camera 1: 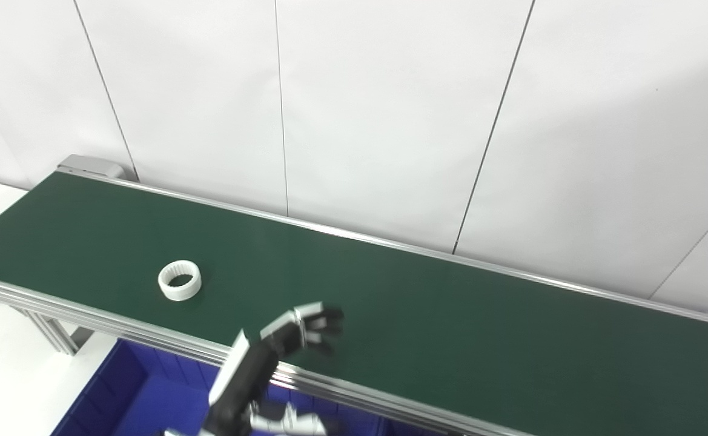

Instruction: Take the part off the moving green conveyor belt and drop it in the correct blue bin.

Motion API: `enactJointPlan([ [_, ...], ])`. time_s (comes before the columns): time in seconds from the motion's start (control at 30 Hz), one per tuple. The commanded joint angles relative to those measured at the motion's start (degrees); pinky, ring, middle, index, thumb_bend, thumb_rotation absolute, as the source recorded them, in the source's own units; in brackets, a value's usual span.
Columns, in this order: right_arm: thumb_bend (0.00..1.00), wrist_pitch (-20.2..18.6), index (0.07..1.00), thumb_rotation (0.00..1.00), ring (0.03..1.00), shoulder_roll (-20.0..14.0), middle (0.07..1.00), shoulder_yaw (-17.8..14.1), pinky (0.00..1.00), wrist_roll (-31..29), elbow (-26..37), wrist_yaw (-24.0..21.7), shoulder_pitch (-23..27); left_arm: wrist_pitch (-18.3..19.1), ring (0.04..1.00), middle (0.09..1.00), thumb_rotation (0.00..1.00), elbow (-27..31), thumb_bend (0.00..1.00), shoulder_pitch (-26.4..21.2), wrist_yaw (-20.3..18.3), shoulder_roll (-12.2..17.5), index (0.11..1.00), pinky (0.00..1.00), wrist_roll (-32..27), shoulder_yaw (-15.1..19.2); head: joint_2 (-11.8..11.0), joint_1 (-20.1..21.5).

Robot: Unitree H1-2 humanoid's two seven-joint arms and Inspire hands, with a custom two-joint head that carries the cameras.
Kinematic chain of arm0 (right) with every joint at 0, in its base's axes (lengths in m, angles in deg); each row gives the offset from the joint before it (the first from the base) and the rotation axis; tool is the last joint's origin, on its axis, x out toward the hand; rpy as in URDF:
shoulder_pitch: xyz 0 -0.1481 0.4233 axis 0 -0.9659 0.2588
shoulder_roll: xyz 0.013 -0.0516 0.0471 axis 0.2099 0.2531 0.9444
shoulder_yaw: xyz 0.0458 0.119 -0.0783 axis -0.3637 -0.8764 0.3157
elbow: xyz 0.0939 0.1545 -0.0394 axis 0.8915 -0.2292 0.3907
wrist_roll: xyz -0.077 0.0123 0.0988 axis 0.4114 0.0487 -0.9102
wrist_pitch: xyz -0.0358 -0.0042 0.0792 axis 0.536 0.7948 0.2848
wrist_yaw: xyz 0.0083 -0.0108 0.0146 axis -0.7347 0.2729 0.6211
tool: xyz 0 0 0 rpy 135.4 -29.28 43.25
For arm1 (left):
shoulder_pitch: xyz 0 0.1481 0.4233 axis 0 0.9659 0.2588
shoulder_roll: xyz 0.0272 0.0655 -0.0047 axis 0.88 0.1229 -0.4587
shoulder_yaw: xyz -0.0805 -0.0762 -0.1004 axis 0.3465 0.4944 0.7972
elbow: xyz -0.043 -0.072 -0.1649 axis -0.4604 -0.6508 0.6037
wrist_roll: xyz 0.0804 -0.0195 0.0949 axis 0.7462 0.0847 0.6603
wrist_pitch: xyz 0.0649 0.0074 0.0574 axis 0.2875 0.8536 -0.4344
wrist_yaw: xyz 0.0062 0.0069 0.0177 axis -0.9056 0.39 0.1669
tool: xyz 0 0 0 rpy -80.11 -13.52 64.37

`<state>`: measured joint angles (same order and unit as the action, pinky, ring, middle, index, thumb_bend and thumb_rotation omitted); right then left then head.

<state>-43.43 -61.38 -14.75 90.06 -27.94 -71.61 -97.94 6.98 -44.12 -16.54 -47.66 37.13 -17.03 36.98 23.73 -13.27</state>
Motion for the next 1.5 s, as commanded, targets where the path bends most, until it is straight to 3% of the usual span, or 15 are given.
enactJointPlan([
  [0.0,0.99,2.1,0.826,0.12,0.765,0.4,0.809,-0.2,0.63,0.2,1.0,1.1,0.7,-0.3,0.735,0.79,0.21,3.2,0.99,-2.0,-0.5,-0.9,0.781,0.6,0.2,1.4,0.0,0.1],
  [0.2,0.98,2.3,0.826,0.14,0.761,0.5,0.808,-0.2,0.63,0.1,0.3,1.1,1.2,1.5,0.734,0.789,0.22,2.2,0.95,-5.3,0.8,-4.2,0.786,0.62,5.3,6.3,-0.2,0.4],
  [0.37,0.99,2.9,0.824,0.14,0.762,0.8,0.809,-0.2,0.62,-0.1,-0.5,1.4,1.5,3.4,0.739,0.793,0.31,-2.1,0.95,-8.9,4.2,-6.7,0.785,0.64,13.3,10.6,-0.2,0.8],
  [0.47,1.0,4.0,0.819,0.13,0.752,0.8,0.798,-0.2,0.62,-0.1,-1.5,1.7,2.0,3.4,0.804,0.823,0.32,-6.1,0.91,-11.4,6.5,-7.0,0.807,0.74,17.1,12.6,-0.4,0.9],
  [0.6,1.0,3.8,0.82,0.13,0.756,0.7,0.803,-0.1,0.62,-0.2,-2.0,1.7,2.4,6.3,0.863,0.879,0.31,-10.5,0.86,-14.1,9.0,-6.2,0.854,0.83,23.4,14.3,-0.5,0.9],
  [0.7,1.0,3.5,0.826,0.13,0.768,0.7,0.808,-0.1,0.63,-0.6,-2.2,1.4,2.7,8.8,0.883,0.909,0.36,-13.1,0.84,-15.7,11.3,-4.9,0.886,0.84,29.2,14.7,-0.7,0.8],
  [1.0,1.0,4.1,0.82,0.16,0.765,0.7,0.806,0.0,0.62,-0.4,-3.1,2.0,3.3,17.3,0.912,0.964,0.38,-21.5,0.86,-20.3,17.2,0.2,0.914,0.83,40.3,13.7,-1.1,0.8],
  [1.03,1.0,4.6,0.817,0.15,0.759,0.7,0.8,0.0,0.62,-0.3,-3.3,2.3,3.3,17.9,0.932,0.97,0.35,-21.9,0.86,-20.4,17.9,0.7,0.918,0.89,41.2,13.4,-1.1,0.8],
  [1.17,1.0,5.8,0.809,0.14,0.754,0.8,0.794,0.0,0.62,-1.0,-3.5,2.9,3.1,21.7,0.976,0.994,0.29,-21.4,0.87,-20.1,18.9,2.0,0.939,0.99,43.9,12.8,-1.1,0.7],
  [1.47,1.0,6.9,0.802,0.14,0.745,0.8,0.789,-0.1,0.61,-0.7,-3.5,3.2,2.9,31.8,1.0,1.0,0.15,-17.7,0.88,-18.8,17.5,3.0,0.967,1.0,46.5,12.5,-1.0,0.8],
])
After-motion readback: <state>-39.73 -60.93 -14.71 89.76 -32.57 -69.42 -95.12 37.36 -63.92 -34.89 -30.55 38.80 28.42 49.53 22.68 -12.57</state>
